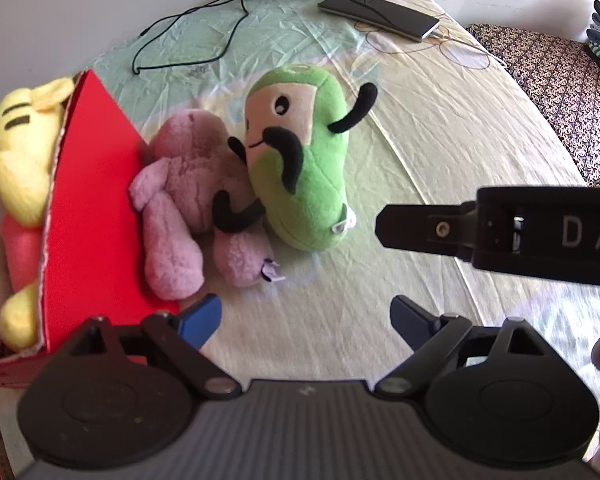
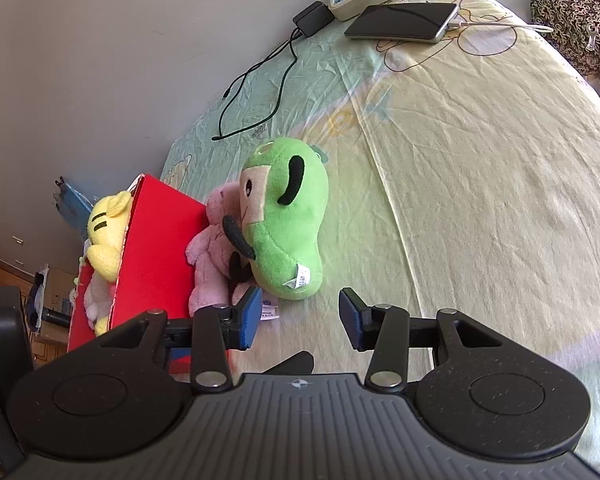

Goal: Organize objects
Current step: 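Close the right gripper on the green bean plush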

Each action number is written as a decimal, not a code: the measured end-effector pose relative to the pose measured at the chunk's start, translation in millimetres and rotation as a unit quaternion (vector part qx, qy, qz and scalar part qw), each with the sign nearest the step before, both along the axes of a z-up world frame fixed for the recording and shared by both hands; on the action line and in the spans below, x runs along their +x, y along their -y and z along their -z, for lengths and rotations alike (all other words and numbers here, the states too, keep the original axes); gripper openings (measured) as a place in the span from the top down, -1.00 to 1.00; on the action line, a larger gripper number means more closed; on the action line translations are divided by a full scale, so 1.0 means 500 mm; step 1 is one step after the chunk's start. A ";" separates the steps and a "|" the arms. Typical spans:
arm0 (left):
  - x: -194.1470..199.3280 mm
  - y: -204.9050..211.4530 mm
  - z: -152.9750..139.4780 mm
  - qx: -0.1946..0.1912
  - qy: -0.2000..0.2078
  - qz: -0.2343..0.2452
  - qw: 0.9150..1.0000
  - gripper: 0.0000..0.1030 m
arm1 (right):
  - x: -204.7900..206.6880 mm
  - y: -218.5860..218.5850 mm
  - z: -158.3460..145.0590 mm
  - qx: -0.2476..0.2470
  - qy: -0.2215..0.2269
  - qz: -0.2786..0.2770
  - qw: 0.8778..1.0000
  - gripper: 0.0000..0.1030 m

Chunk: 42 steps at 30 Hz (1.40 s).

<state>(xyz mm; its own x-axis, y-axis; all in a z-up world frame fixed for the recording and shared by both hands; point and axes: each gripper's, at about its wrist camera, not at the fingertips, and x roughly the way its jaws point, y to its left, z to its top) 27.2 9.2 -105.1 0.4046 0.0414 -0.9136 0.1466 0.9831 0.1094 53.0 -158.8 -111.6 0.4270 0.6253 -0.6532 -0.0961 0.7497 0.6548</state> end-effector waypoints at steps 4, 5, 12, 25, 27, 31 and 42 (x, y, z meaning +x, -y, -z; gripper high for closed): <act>0.014 -0.005 0.006 -0.007 0.001 0.000 1.000 -0.78 | 0.013 -0.001 0.007 0.005 -0.004 0.002 1.000 0.07; 0.017 -0.005 0.007 -0.008 0.002 0.001 1.000 -0.78 | 0.017 -0.001 0.007 0.007 -0.003 0.005 1.000 0.03; 0.040 -0.013 0.015 -0.020 0.012 0.010 1.000 -0.79 | 0.047 -0.018 0.006 0.010 0.015 0.002 1.000 -0.15; 0.086 -0.047 0.040 -0.044 0.028 0.010 0.999 -0.81 | 0.109 -0.076 0.043 0.001 0.024 -0.031 0.999 -0.27; 0.093 -0.055 0.045 -0.047 0.029 0.006 0.998 -0.81 | 0.116 -0.082 0.048 0.003 0.027 -0.035 0.999 -0.27; 0.105 -0.064 0.048 -0.056 0.035 0.000 0.998 -0.72 | 0.128 -0.091 0.062 0.015 0.022 -0.043 0.999 -0.24; 0.107 -0.059 0.046 -0.061 0.035 0.001 0.998 -0.72 | 0.121 -0.075 0.058 0.034 0.010 -0.056 0.998 0.04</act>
<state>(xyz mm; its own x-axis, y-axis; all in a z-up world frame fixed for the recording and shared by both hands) 80.5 38.8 -128.3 0.4683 -0.0690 -0.8808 0.1441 0.9896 -0.0010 113.5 -121.1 -140.8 0.3648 0.7129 -0.5989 -0.1906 0.6868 0.7015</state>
